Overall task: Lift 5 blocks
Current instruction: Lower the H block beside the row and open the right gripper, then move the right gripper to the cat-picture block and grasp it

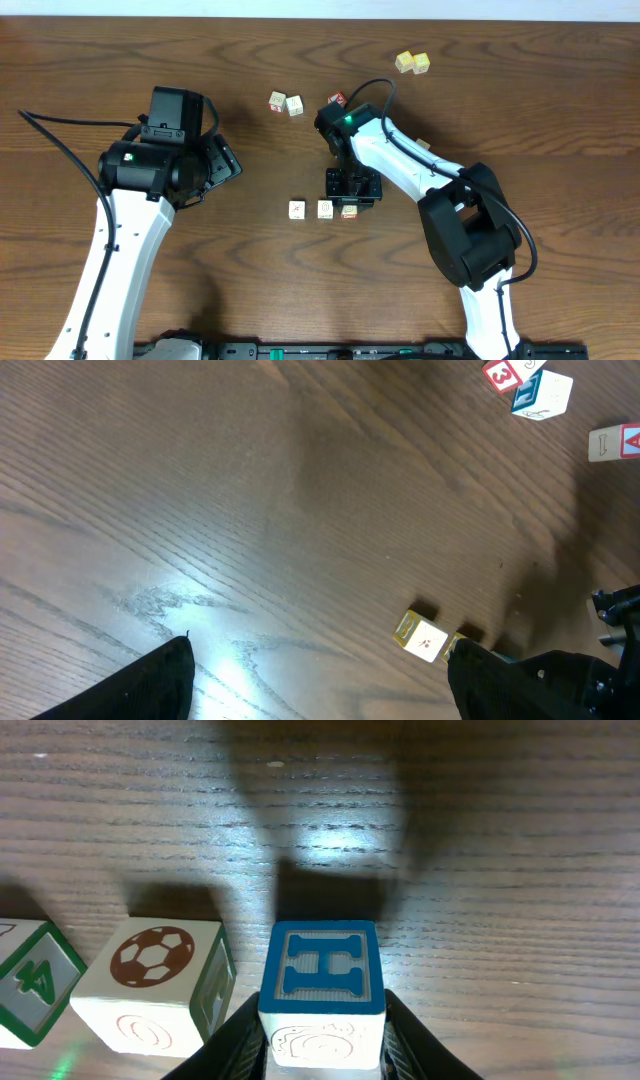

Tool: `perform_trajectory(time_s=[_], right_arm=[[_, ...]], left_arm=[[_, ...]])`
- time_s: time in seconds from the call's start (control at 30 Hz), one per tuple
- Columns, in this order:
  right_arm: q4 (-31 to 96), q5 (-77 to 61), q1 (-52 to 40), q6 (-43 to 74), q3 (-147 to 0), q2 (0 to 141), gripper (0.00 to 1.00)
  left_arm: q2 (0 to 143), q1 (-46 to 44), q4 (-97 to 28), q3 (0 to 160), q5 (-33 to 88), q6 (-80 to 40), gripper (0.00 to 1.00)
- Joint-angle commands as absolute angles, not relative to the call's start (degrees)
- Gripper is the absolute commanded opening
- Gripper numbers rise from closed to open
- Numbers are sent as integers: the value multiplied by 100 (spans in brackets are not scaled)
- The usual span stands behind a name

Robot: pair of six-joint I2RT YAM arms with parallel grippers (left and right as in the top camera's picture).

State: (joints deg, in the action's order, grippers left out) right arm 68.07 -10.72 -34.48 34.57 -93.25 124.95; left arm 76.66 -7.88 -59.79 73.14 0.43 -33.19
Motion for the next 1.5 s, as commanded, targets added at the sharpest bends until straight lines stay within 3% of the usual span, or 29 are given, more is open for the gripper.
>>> perform_trajectory(time_s=[0.0,0.63,0.77,1.13,1.3,1.47], right_arm=[[6810,-1105,-3494,3640,-9299,12322,32],[6790,-1229,-3492,3721,-9299,12322,34],[6792,-1223,-3489,3721,-9323,12322,45],[7448,-1186,-3105,3096,-10143,12322,50],[7872,-1179,-2650,2729,-11002,12322,69],[8149,-939,-1916,2541,-11542,12322,68]], left_arm=[[7666,-768,-5996,7323,-71,-3310,81],[7666,-768,-5996,7323,-71,-3310,81],[7666,-768,-5996,7323,-71,-3310,81],[7666,-768,-5996,7323,-71,-3310,82],[7666,-768,-5996,7323,-71,-3310,81],[7666,-768,-5996,7323,-71,-3310,81]])
